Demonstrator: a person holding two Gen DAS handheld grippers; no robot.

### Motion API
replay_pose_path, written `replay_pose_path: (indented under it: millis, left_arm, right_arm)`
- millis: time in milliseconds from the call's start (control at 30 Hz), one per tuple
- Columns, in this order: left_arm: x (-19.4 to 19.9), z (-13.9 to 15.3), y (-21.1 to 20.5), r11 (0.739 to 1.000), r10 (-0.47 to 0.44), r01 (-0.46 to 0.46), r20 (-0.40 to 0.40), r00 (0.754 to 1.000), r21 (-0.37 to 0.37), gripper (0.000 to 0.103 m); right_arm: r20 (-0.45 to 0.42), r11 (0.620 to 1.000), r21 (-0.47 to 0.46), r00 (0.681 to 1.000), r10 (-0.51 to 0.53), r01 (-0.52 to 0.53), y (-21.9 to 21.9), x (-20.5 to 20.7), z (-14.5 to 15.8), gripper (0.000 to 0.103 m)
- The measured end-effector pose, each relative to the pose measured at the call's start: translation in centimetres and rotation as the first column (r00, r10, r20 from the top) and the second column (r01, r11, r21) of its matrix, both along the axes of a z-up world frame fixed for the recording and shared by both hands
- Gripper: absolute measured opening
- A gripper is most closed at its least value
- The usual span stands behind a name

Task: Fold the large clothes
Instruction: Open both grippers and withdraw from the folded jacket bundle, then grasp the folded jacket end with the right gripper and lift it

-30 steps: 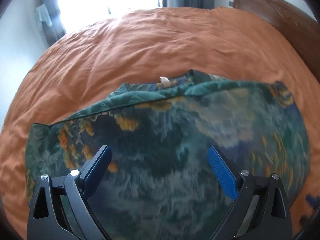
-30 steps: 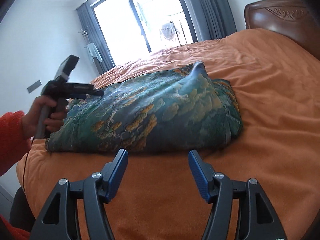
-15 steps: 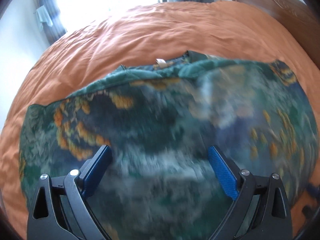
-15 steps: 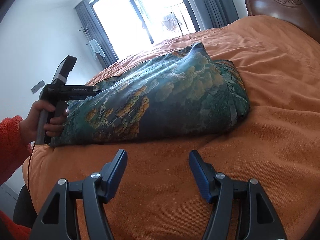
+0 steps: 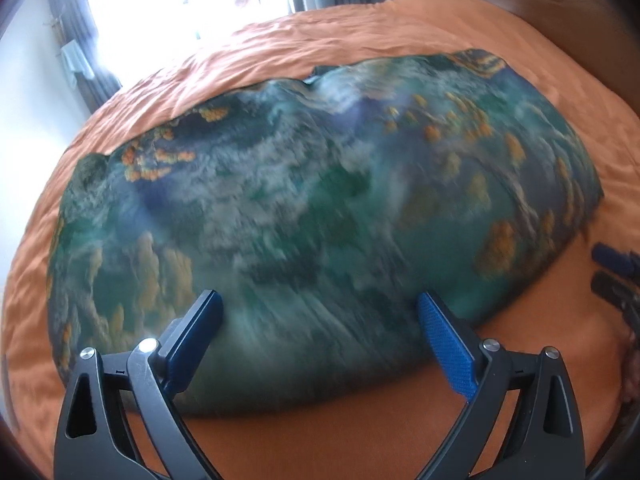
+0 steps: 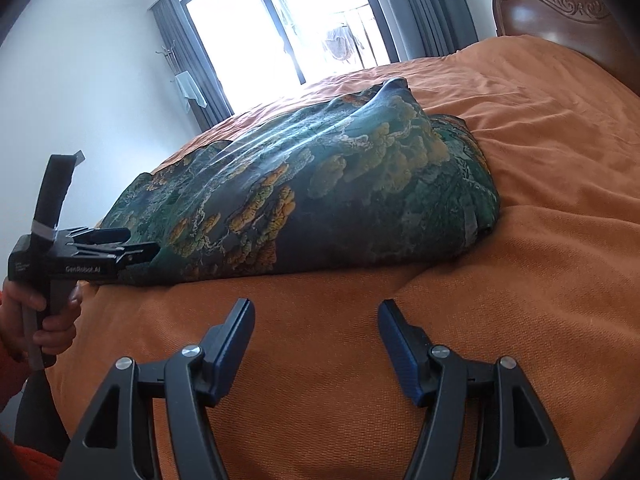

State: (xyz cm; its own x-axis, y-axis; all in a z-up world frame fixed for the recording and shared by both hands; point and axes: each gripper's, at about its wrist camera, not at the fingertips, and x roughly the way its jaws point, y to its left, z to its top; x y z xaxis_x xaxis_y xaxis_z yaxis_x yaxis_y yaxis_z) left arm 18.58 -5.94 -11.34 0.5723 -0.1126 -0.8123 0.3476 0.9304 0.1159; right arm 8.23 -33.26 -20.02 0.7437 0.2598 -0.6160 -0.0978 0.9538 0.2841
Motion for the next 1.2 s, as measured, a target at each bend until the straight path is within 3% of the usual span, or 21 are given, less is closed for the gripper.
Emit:
replay_pose_path:
  millis: [167, 400, 533, 767, 1000, 1200]
  left_arm:
    - [-4.9, -1.2, -0.9, 0.998, -0.045, 0.046, -0.016, 0.999, 0.035, 0.097]
    - [-8.9, -1.2, -0.4, 0.996, 0.008, -0.013, -0.055, 0.998, -0.084, 0.097]
    - [-9.6, -0.8, 0.3, 0.995, 0.024, -0.029, -0.051, 0.998, -0.1, 0.097]
    - [-9.1, 1.7, 1.1, 0.988, 0.056, -0.054, 0.012, 0.998, -0.148, 0.097]
    - [-7.5, 3.7, -1.8, 0.994, -0.04, 0.05, 0.104, 0.994, -0.1, 0.097]
    - [-3.1, 3.5, -3.8, 0.988, -0.06, 0.07, 0.075, 0.995, -0.139, 0.097]
  right_arm:
    - [-0.004, 1.0, -0.014, 1.0, 0.001, -0.001, 0.1, 0.0, -0.2, 0.065]
    - [-0.002, 0.999, -0.032, 1.0, -0.005, 0.005, 0.3, -0.2, -0.2, 0.065]
    - [0.001, 0.999, -0.049, 1.0, -0.008, 0.008, 0.6, -0.4, -0.2, 0.065]
    - [0.014, 0.997, -0.031, 0.998, -0.064, 0.064, -0.2, -1.1, 0.4, 0.065]
    - [0.016, 0.984, 0.048, 0.985, -0.172, 0.171, -3.2, -1.2, 0.8, 0.065]
    - [0.023, 0.979, 0.06, 0.98, -0.197, 0.196, -3.9, -1.3, 0.9, 0.065]
